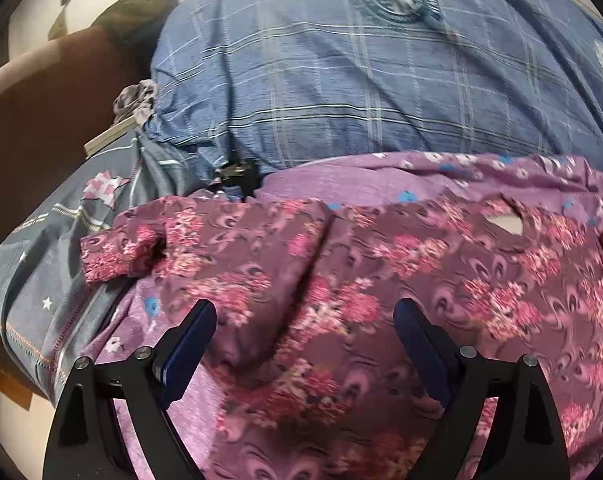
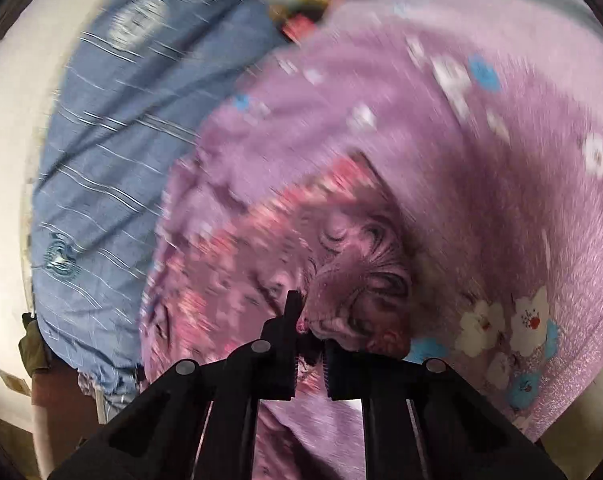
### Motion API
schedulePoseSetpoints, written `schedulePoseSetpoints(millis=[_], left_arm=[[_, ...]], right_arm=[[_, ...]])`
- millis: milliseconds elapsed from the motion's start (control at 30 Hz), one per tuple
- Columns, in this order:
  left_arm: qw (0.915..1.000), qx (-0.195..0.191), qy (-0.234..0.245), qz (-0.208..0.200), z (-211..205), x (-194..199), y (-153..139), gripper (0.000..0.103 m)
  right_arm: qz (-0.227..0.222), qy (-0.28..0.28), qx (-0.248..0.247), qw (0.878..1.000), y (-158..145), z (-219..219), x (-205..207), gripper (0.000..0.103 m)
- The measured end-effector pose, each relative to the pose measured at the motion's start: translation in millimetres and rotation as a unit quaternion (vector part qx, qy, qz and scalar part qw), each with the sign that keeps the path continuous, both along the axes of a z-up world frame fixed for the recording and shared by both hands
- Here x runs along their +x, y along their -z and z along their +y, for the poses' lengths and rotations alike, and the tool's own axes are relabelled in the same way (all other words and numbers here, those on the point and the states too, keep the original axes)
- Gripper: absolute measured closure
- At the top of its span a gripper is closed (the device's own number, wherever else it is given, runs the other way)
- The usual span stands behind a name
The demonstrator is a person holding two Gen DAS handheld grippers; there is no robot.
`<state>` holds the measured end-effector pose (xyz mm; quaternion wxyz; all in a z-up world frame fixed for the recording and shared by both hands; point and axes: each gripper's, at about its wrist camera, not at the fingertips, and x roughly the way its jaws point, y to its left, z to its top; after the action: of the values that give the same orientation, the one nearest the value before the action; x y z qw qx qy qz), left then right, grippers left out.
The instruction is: Fold small clothes
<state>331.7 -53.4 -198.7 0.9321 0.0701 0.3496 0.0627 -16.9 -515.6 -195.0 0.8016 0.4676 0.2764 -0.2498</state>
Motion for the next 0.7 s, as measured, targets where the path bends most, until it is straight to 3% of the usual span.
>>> schedulePoseSetpoints(millis=[200,333,500,700], left_arm=[[0.9987,-0.006,-0.047,-0.020,34,10,-9,0.012],[0.9955,-0.008,-0.089,-0.029,59,18,-11,0.012],[0.9887,-0.003,-0.144,-0.042,93,29,-15,0.012],[0.9786,-0.004,-0.199,-0.052,130,40,-16,0.012]], right_arm=[[-0.094,-0.087,-0.073,0.989,-73,49,60,0.096],[-0.116,-0.174,-0.088,0.974,-99,105,126,0.096],[-0.099,-0.278,-0.076,0.952,-85,189,194,0.096],[-0.033,-0.388,-0.045,0.920,-18,287,239,0.091]])
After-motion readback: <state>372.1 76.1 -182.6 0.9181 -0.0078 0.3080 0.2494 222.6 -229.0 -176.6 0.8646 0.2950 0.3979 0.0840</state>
